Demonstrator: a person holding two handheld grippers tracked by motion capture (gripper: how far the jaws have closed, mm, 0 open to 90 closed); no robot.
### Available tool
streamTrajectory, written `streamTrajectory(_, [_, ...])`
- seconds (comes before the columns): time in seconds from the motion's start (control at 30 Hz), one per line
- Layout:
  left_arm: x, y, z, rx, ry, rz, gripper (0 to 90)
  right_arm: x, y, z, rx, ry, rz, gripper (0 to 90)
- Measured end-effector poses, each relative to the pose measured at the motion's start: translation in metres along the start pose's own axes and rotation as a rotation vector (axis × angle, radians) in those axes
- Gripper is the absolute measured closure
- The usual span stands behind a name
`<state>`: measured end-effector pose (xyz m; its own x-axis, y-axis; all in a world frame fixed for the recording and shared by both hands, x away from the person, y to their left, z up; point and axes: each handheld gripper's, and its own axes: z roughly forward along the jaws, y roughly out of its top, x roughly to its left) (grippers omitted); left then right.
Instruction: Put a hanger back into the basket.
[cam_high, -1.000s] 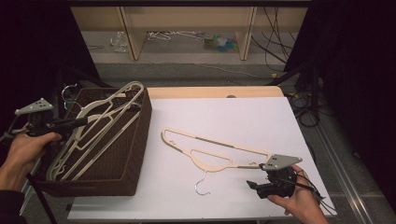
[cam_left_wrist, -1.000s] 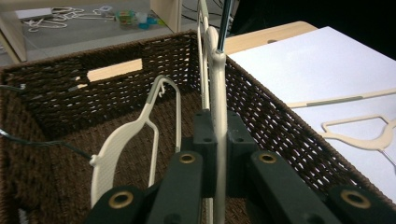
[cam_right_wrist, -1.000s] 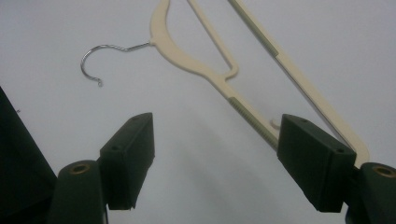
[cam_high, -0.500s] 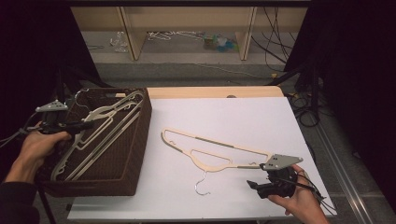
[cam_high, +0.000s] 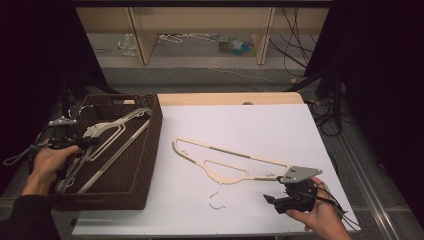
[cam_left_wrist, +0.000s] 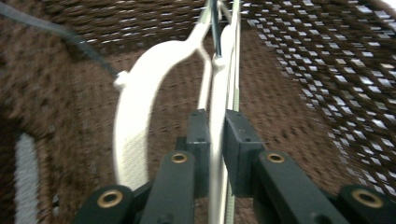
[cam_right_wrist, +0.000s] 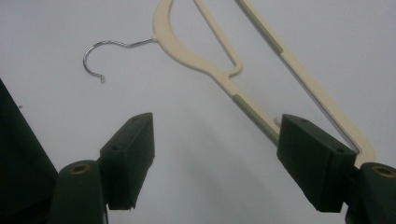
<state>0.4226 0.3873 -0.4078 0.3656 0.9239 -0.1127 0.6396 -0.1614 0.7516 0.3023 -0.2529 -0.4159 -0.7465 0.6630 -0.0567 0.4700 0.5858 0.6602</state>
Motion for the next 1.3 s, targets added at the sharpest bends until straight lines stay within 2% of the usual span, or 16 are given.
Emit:
streamTrajectory(0.07, [0.001,0.0,-0.001,-0.004,0.018,0.004,77.5,-0.001,0.0,0.0,-0.004,0.001,-0.006,28.7])
streamTrajectory(0.1, [0.002,0.002,-0.002,-0.022,0.029,0.028,71.2,-0.001,0.0,0.0,-0.004,0.001,-0.005,28.7])
streamTrajectory(0.13, [0.006,0.004,-0.003,-0.034,0.038,0.08,67.9,-0.001,0.0,0.0,-0.004,-0.001,-0.002,28.7])
streamTrajectory(0.17, [0.004,0.004,-0.006,-0.017,0.074,0.06,64.5,-0.001,0.0,0.0,-0.005,-0.002,-0.003,28.7])
streamTrajectory(0.2, [0.005,0.005,-0.008,-0.006,0.091,0.076,61.1,0.0,0.0,0.0,-0.005,-0.001,-0.002,28.7])
streamTrajectory(0.27, [0.002,0.006,-0.009,-0.016,0.135,0.027,53.2,0.0,0.0,0.001,-0.003,0.003,-0.003,28.7])
streamTrajectory(0.3, [-0.002,0.006,-0.011,-0.017,0.172,-0.028,50.8,0.0,0.0,0.0,0.002,0.004,0.001,28.7])
streamTrajectory(0.43, [-0.013,0.011,-0.015,-0.019,0.197,-0.038,47.3,0.0,0.0,0.0,-0.003,0.0,0.001,28.7])
streamTrajectory(0.53, [-0.026,0.014,-0.019,-0.045,0.163,-0.021,44.1,-0.001,0.0,0.0,-0.004,-0.001,0.001,28.7])
streamTrajectory(0.6, [-0.044,0.016,-0.024,-0.075,0.131,-0.009,40.3,-0.001,0.0,0.001,-0.006,0.001,-0.002,28.7])
streamTrajectory(0.73, [-0.078,0.017,-0.032,-0.132,0.023,0.039,37.6,-0.001,0.0,0.001,-0.013,-0.002,-0.001,28.7])
streamTrajectory(0.77, [-0.088,0.017,-0.033,-0.147,-0.001,0.034,36.0,-0.001,0.0,0.001,-0.016,-0.003,-0.001,28.7])
streamTrajectory(0.83, [-0.106,0.016,-0.036,-0.17,-0.054,0.07,35.1,-0.001,-0.001,0.001,-0.021,-0.004,-0.003,28.7])
streamTrajectory(1.07, [-0.164,0.007,-0.047,-0.239,-0.149,0.169,32.3,-0.002,-0.002,0.003,-0.033,-0.002,0.003,28.3])
streamTrajectory(1.23, [-0.202,-0.004,-0.049,-0.258,-0.217,0.272,30.2,-0.003,-0.003,0.008,-0.027,0.011,-0.003,28.3])
streamTrajectory(1.3, [-0.218,-0.01,-0.048,-0.262,-0.244,0.27,29.6,-0.002,-0.004,0.008,-0.03,0.008,-0.003,28.2])
